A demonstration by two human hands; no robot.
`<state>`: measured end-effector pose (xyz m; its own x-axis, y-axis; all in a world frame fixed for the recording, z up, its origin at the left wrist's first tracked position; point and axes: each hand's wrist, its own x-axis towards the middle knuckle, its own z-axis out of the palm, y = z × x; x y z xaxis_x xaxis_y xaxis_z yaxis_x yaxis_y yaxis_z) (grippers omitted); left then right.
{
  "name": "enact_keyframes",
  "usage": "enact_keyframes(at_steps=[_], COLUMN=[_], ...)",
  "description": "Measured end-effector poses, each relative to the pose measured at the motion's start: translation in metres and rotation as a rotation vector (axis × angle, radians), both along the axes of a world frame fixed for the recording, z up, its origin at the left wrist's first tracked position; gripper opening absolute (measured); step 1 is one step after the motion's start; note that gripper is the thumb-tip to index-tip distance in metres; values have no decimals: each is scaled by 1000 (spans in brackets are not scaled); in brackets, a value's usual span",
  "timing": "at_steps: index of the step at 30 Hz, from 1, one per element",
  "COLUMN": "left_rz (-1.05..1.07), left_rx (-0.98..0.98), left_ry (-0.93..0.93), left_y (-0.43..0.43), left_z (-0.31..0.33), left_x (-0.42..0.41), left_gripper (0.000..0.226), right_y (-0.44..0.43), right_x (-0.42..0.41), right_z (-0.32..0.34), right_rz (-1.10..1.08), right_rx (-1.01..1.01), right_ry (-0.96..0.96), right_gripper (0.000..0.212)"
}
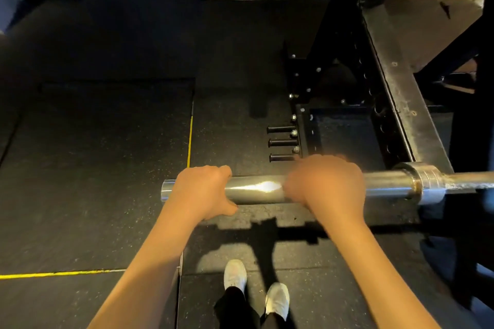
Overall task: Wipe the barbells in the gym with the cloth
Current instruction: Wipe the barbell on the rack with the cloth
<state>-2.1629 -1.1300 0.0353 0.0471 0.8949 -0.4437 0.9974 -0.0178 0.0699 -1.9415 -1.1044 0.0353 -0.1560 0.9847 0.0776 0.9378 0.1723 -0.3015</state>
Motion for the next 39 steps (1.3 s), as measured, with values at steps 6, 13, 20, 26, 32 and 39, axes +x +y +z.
enact_keyframes(at_steps=[6,13,20,26,32,39], left_rz=[-51,21,-62,36,76,120], left_rx=[394,520,276,246,553,668], left_ry=[68,116,-45,106,125,89], left_y=[-19,-29,-22,-25,-35,-41], left_z=[-21,-31,-9,-13,-32,-41], left_x=[2,10,-15,-16,-11,-9], left_gripper=[46,42,54,40,33,30], right_y=[-12,-5,0,-16,-26,-28], right_x=[5,-18,23,-27,-12,-35], right_z=[-7,-3,-2,-5,-15,-14], right_rz=[444,-28,361,-53,480,82], right_rx=[19,20,-25,61,84,80], right_ry=[106,21,156,70,137,164], right_gripper=[31,21,29,32,34,30])
